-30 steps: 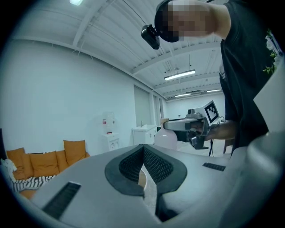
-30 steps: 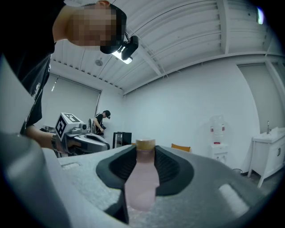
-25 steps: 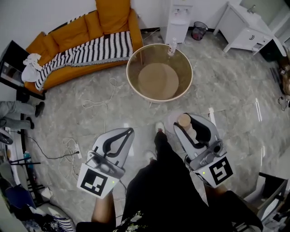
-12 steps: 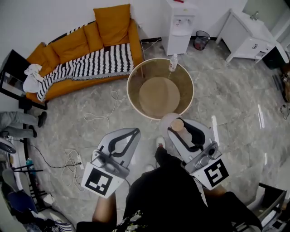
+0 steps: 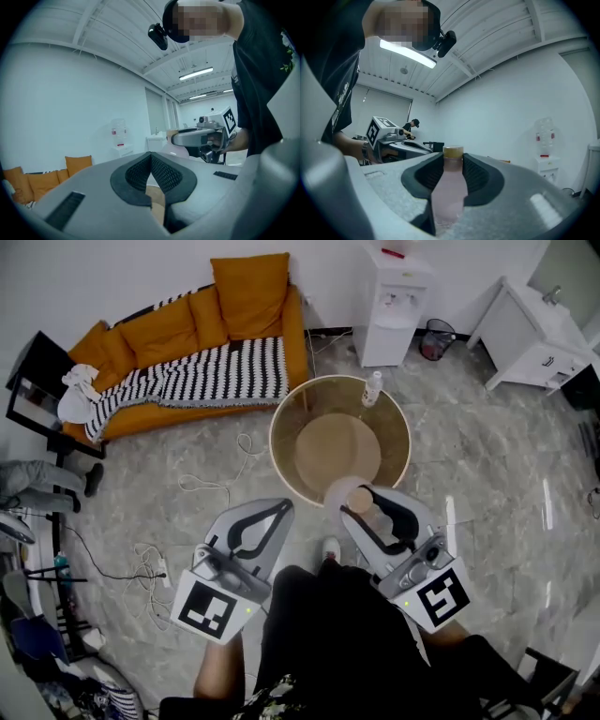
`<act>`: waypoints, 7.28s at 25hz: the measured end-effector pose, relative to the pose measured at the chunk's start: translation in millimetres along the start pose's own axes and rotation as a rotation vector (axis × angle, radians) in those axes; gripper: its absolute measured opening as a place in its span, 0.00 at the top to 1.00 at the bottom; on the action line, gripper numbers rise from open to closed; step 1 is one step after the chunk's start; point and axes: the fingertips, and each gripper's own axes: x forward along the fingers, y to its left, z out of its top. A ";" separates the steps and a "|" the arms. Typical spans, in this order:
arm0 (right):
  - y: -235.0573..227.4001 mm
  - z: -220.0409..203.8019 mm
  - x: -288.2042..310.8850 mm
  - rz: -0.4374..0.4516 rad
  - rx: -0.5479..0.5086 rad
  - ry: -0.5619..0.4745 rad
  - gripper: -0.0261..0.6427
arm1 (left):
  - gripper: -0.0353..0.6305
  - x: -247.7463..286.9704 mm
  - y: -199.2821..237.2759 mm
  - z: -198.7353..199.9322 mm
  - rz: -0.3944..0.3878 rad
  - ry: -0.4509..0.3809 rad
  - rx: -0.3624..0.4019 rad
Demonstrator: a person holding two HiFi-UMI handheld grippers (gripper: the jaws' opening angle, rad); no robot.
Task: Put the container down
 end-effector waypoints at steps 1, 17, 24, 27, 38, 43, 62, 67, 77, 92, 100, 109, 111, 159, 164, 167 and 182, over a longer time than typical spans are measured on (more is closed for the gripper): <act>-3.7 -2.1 3.0 0.008 0.003 0.000 0.78 | 0.94 4.4 3.6 -0.6 0.013 0.000 -0.005; -85.2 -40.9 85.8 -0.041 0.028 0.070 0.78 | 0.94 77.8 107.2 -17.2 -0.025 0.025 -0.006; -133.5 -51.6 129.4 -0.132 0.040 0.102 0.78 | 0.94 124.4 161.2 -17.0 -0.117 0.037 0.002; -154.4 -52.3 150.9 -0.167 0.037 0.113 0.78 | 0.94 146.0 188.7 -15.8 -0.158 0.040 -0.010; -210.5 -80.9 219.4 -0.352 0.099 0.204 0.78 | 0.94 201.3 271.2 -22.8 -0.348 0.044 0.068; -240.2 -114.7 242.6 -0.447 0.129 0.243 0.78 | 0.94 236.4 287.1 -49.3 -0.457 0.038 0.087; -315.9 -293.6 194.6 -0.620 0.250 0.372 0.78 | 0.94 372.2 248.4 -184.4 -0.536 0.153 -0.005; -326.3 -344.9 185.2 -0.601 0.277 0.413 0.78 | 0.94 392.9 240.7 -225.7 -0.499 0.207 -0.047; -343.6 -472.7 181.3 -0.473 0.278 0.542 0.79 | 0.94 441.6 217.3 -318.8 -0.449 0.307 -0.145; -373.6 -609.9 192.3 -0.421 0.291 0.621 0.79 | 0.94 494.8 207.1 -438.3 -0.465 0.385 -0.233; -383.6 -678.5 214.5 -0.392 0.299 0.635 0.79 | 0.94 525.5 214.7 -494.8 -0.462 0.399 -0.260; -386.6 -716.0 215.5 -0.365 0.278 0.644 0.79 | 0.94 538.1 202.3 -521.2 -0.472 0.411 -0.276; -385.1 -721.2 214.8 -0.358 0.274 0.647 0.79 | 0.94 535.1 200.4 -526.7 -0.476 0.418 -0.281; -344.2 -404.1 207.6 -0.591 0.233 0.352 0.97 | 0.94 430.8 207.4 -254.7 -0.593 0.144 -0.060; -338.2 -333.8 214.0 -0.661 0.200 0.316 0.97 | 0.94 400.3 213.5 -210.7 -0.648 0.135 -0.023; -323.7 -297.9 209.7 -0.679 0.197 0.309 0.97 | 0.94 376.3 206.8 -180.8 -0.676 0.132 -0.015; -263.5 -178.6 211.4 -0.771 0.136 0.236 0.97 | 0.94 294.1 196.6 -73.0 -0.769 -0.037 0.057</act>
